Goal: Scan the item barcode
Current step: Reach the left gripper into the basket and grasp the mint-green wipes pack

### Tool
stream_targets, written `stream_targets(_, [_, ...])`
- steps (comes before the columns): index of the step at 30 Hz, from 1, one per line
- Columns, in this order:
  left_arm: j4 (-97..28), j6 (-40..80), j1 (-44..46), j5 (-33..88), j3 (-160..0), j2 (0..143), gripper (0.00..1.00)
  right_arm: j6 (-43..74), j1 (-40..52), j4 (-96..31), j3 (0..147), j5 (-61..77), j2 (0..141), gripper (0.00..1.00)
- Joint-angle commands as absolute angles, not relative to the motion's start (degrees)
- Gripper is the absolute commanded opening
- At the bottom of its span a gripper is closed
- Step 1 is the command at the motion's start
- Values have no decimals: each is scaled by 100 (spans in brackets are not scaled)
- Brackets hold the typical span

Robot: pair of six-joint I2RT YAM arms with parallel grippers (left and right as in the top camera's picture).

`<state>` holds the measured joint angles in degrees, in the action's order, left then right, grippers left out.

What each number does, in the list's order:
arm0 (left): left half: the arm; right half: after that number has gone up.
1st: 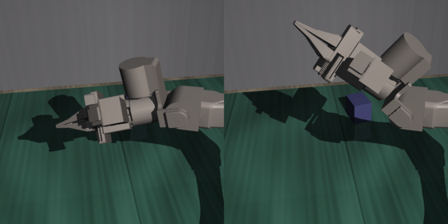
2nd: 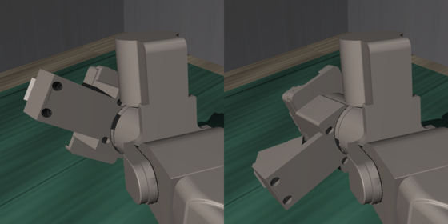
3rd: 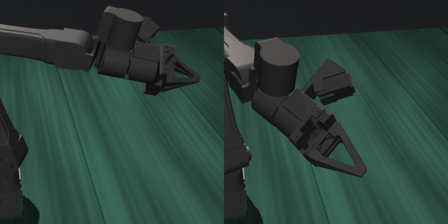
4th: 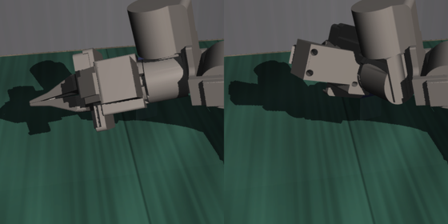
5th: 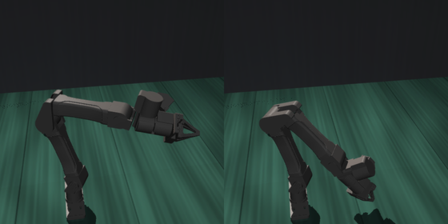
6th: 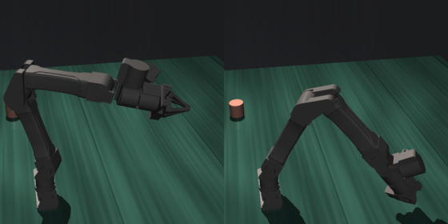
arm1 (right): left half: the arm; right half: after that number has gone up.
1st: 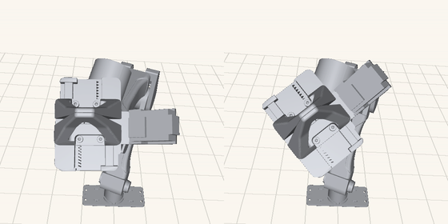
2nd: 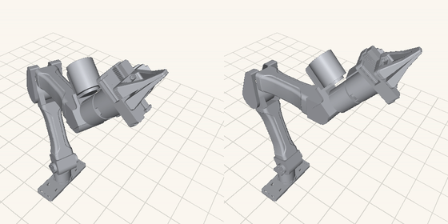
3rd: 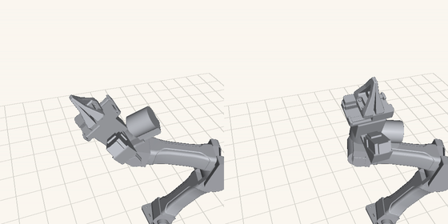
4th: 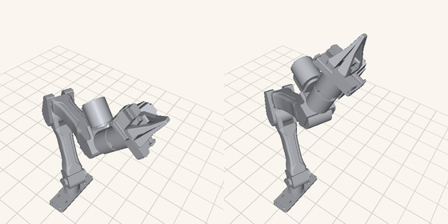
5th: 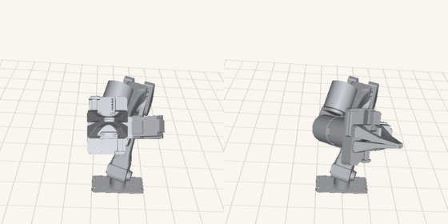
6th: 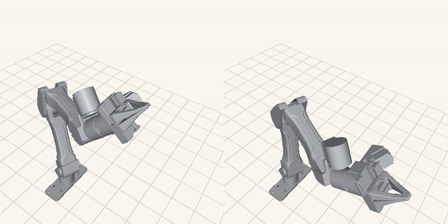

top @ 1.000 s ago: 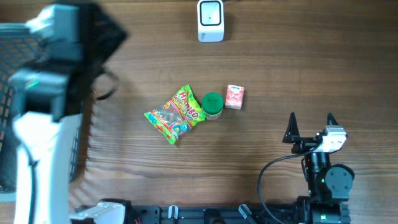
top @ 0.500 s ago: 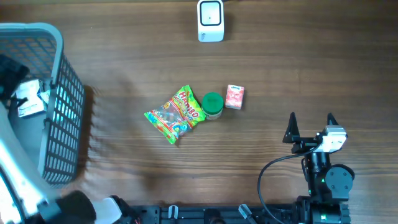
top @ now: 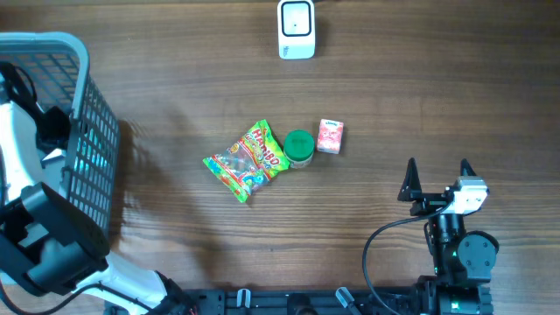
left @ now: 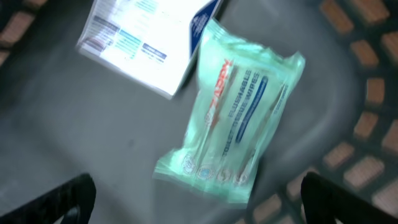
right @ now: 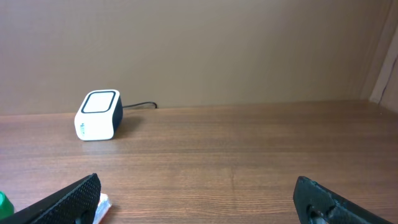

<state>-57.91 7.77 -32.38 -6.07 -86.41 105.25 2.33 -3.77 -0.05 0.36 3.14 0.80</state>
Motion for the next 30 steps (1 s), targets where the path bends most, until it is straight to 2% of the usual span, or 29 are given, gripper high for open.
stream_targets(1, [-5068, 661, -3291, -148, -8051, 10582, 100, 301, -360, 8, 30, 261, 54, 100])
stream_targets(7, [-4040, 661, -3291, -45, -7277, 10582, 100, 303, -360, 8, 30, 261, 54, 100])
stream_targets(9, [-3865, 661, -3291, -45, -7133, 10582, 96, 301, -360, 8, 30, 261, 54, 100])
stream_targets(10, [-3765, 663, -3291, -45, -7041, 10582, 91, 303, -360, 8, 30, 261, 54, 100])
stream_targets(13, [-3658, 663, -3291, -45, -6899, 10582, 52, 303, -360, 8, 30, 261, 54, 100])
stream_targets(18, [-3658, 661, -3291, -279, -6906, 10541, 4, 301, -360, 8, 30, 261, 54, 100])
stream_targets(22, [-3979, 1055, -3291, -976, -7273, 10036, 4, 303, -360, 8, 30, 261, 54, 100])
stream_targets(27, [-4246, 2067, -3291, -915, -7734, 8842, 4, 303, -360, 8, 30, 261, 54, 100])
stream_targets(30, [-4246, 2663, -3291, -464, -7738, 7922, 4, 301, -360, 8, 30, 261, 54, 100])
